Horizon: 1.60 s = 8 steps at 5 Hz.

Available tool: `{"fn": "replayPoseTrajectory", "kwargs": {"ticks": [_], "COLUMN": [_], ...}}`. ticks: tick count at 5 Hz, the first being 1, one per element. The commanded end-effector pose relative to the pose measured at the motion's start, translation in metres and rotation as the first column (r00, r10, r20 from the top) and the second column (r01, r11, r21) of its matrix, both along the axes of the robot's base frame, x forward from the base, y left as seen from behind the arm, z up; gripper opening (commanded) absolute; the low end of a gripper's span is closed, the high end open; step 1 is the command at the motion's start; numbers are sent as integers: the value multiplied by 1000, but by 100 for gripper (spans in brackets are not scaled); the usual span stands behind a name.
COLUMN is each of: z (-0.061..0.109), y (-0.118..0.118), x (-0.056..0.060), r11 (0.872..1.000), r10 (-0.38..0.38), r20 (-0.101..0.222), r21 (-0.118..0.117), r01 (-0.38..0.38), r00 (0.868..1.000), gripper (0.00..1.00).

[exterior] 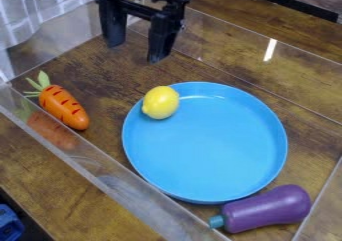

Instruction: Remove the lemon from the blue tray and put it on the table

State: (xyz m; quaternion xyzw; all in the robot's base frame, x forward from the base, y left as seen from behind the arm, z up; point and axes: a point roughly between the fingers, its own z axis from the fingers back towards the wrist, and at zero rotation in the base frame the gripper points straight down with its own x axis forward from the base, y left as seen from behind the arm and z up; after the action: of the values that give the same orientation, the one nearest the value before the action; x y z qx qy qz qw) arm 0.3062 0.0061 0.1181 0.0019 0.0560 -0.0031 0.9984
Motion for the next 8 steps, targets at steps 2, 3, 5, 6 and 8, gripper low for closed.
{"fn": "replayPoseTrajectory", "kwargs": {"ticks": [2, 3, 5, 6, 8], "z": [5, 5, 18, 18, 15], "y": [14, 17, 11, 8, 11], "x": [5, 2, 6, 9, 21], "r11": [998, 993, 979, 971, 970], "r10": [-58, -120, -202, -237, -242], "r20": [75, 91, 139, 153, 172], "r21": [-1, 0, 5, 9, 9], "r01": [58, 121, 203, 238, 244], "r00": [996, 989, 970, 960, 955], "gripper": [100, 100, 100, 100, 100]}}
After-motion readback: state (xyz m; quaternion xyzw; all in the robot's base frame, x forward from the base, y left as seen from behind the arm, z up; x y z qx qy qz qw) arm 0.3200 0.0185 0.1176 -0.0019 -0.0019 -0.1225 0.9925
